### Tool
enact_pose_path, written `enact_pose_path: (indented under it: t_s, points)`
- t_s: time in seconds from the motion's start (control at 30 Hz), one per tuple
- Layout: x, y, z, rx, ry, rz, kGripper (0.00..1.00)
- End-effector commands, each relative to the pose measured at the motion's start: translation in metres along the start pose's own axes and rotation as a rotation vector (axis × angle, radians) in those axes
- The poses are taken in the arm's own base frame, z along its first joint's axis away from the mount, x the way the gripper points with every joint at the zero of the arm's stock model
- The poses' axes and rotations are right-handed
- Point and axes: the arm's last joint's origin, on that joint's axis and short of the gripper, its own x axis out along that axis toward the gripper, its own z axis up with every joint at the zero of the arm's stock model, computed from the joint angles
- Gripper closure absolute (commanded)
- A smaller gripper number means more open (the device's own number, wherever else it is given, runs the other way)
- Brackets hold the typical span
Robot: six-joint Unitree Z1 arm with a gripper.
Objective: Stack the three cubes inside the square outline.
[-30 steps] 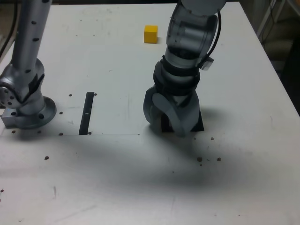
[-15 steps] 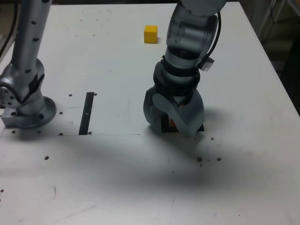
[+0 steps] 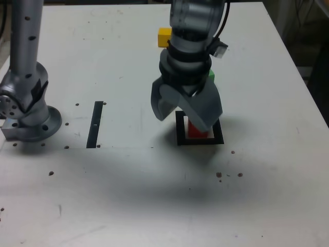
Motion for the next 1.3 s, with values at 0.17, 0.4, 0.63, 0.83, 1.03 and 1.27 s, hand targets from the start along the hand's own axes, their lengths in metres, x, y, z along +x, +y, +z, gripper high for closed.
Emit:
enact_pose_path:
  t_s: [0.17,0.4,0.63,0.83,1.03,1.27]
  points:
    - [-0.006,0.023,-0.033,-0.083,0.037,-0.006,0.01]
    - [-0.006,0.053,-0.068,-0.182,0.048,-0.026,0.01]
    - [-0.007,0.091,-0.112,-0.276,0.039,-0.049,0.01]
    - [-0.006,0.123,-0.140,-0.331,0.052,-0.046,0.01]
    - [-0.002,0.155,-0.157,-0.371,0.082,-0.045,0.01]
    - [0.013,0.200,-0.179,-0.394,0.119,-0.053,0.01]
